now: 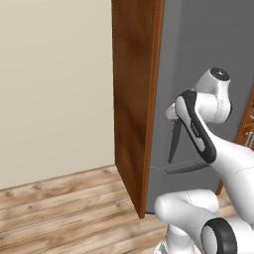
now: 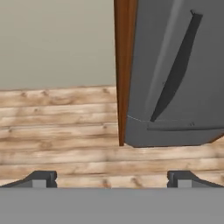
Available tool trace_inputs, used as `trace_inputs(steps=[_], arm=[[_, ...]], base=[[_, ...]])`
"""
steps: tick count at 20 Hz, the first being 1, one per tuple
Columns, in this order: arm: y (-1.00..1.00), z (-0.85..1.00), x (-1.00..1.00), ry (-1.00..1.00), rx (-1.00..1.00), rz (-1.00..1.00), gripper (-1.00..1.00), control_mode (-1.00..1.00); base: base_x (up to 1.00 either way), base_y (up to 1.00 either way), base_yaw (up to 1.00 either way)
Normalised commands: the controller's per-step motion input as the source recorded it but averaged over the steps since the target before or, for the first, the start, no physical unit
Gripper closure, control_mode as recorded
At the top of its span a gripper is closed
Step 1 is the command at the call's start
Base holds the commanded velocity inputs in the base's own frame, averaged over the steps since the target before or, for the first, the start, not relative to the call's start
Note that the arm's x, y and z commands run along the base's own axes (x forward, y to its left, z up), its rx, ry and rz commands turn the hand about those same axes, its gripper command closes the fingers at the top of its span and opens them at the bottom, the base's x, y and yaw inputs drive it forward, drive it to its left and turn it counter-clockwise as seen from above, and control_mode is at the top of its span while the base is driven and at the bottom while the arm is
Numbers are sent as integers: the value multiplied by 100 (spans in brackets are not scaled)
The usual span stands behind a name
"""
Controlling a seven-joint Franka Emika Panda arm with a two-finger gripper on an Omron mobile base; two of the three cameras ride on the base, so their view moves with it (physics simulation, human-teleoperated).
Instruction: Retrieve the chicken drumstick from the fridge and place it on the saucepan with marinade on the stove.
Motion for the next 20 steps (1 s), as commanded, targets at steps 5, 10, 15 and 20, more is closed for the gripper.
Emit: trace_inputs(steps=[5, 10, 15, 20], arm=[[-24, -24, 0, -33, 1, 2, -100, -100], [-7, -13, 0, -35, 1, 3, -100, -100], [-5, -4, 2, -37, 2, 1, -100, -100], [-7, 0, 12, -32, 3, 0, -100, -100]], base=[[0, 0, 0], [0, 0, 0], [0, 0, 0], [0, 0, 0]])
